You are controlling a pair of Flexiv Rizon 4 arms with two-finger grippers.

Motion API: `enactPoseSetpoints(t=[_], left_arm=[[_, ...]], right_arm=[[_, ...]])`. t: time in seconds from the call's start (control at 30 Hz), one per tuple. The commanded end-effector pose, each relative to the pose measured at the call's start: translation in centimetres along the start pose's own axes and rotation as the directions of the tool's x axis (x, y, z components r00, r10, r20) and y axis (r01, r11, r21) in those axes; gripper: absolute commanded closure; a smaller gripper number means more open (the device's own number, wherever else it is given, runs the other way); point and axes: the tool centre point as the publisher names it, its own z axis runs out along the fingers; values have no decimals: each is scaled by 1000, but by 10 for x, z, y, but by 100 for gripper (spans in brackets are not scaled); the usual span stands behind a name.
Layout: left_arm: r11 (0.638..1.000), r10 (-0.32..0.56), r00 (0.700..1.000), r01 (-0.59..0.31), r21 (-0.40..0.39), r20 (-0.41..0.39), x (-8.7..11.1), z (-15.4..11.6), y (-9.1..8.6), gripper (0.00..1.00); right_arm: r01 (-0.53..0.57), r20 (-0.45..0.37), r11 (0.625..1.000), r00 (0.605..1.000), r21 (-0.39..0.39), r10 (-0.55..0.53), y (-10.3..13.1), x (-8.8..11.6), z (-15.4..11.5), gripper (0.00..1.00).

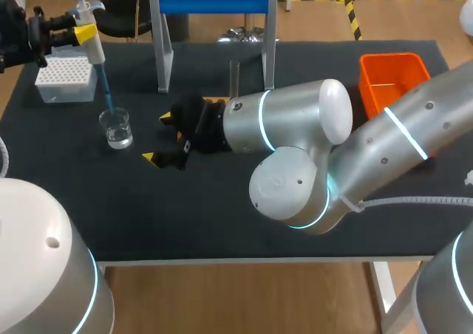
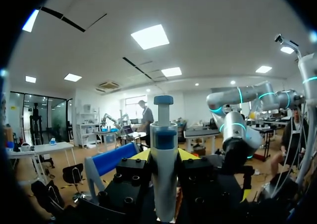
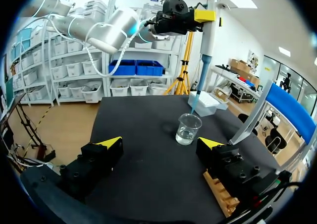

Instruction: Invert the test tube, pick up the pipette, mount the tip to pipette, aspirate from beaker and dispense into the tube, eject the tip, return the pipette, and cap with the stopper.

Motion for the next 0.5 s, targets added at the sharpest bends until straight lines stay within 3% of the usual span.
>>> enactPoseSetpoints(t=[0.03, 0.5], left_arm=[[1000, 4, 1000, -4, 2, -7, -5, -3, 6, 100], [1000, 13, 1000, -13, 10, -15, -13, -8, 15, 100]], right_arm=[[0, -1, 1000, 1000, 4, 0, 0, 0, -1, 0], [0, -1, 1000, 1000, 4, 0, 0, 0, -1, 0]])
